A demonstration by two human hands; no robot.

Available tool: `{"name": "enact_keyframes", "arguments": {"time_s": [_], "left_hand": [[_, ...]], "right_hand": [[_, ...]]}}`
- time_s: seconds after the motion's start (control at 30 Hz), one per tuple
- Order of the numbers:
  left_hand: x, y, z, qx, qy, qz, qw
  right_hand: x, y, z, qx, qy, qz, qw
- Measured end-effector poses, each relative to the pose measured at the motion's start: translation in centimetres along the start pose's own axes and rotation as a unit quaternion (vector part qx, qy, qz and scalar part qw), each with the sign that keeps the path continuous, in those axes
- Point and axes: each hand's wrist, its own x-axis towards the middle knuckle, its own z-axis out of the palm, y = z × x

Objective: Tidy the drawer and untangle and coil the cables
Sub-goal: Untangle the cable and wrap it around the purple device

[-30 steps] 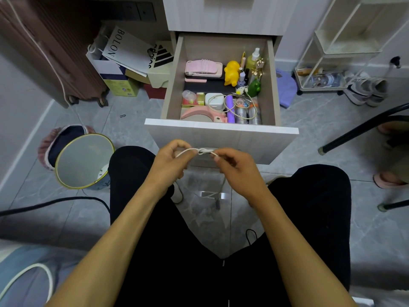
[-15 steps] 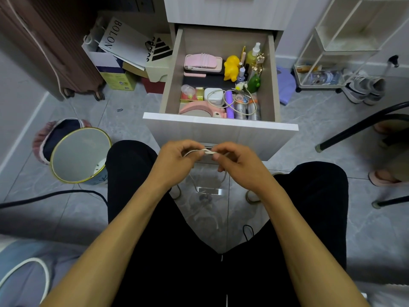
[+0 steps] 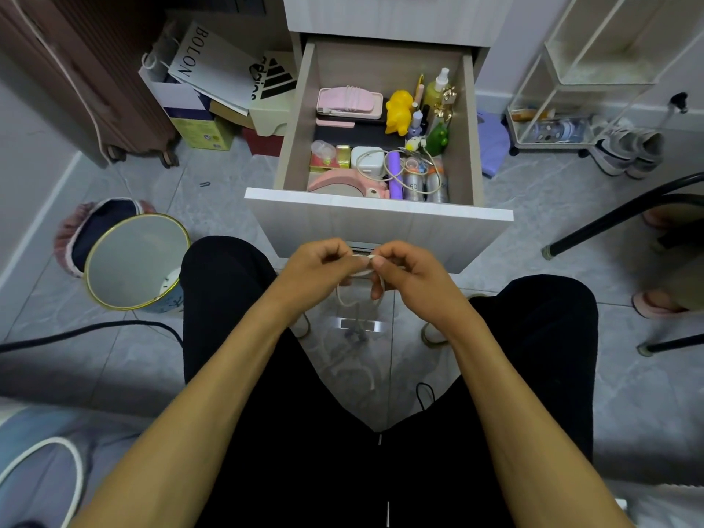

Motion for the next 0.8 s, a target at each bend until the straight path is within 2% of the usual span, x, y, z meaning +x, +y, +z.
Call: {"name": "enact_keyframes", "arguments": {"time_s": [0.03, 0.1, 0.2, 0.27, 0.37, 0.43, 0.57, 0.67, 0.73, 0.8], "left_hand": [[0.2, 0.3, -0.2, -0.012, -0.001, 0.008, 1.0], [0.5, 0.6, -0.2, -0.141, -0.001, 0.002, 0.99], [1.0, 0.6, -0.3, -0.367, -0.006, -0.024, 0.93], [1.1, 0.4, -0.2, -0.426, -0.008, -0.03, 0.904], [1.0, 0.4, 0.4, -0.385, 0.0, -0.037, 0.922], [1.0, 0.8, 0.6, -0.344, 0.016, -0.056, 0.937], [0.7, 1.4, 0.7, -0.27, 0.055, -0.082, 0.958], [0.5, 1.5, 1.6, -0.185, 0.08, -0.075, 0.977], [0.8, 1.5, 2.2, -0.131, 0.097, -0.062, 0.985], [1.3, 1.2, 2.8, -0.084, 0.116, -0.045, 0.989]], "right_hand": [[0.1, -0.2, 0.1, 0.016, -0.001, -0.005, 1.0], [0.2, -0.6, 0.1, 0.047, 0.007, -0.019, 0.999], [0.4, -0.9, 0.0, 0.048, 0.025, -0.035, 0.998], [0.3, -1.1, 0.3, 0.002, 0.041, -0.039, 0.998], [0.2, -1.6, 0.7, -0.115, 0.07, -0.073, 0.988], [0.2, -2.1, 0.5, -0.141, 0.066, -0.116, 0.981], [0.1, -2.3, -0.1, 0.067, 0.013, -0.076, 0.995], [0.4, -1.4, -0.2, 0.172, 0.028, -0.052, 0.983], [0.1, -1.1, 0.0, 0.256, 0.049, -0.044, 0.964], [-0.3, -1.0, -0.1, 0.373, 0.053, -0.039, 0.925]]}}
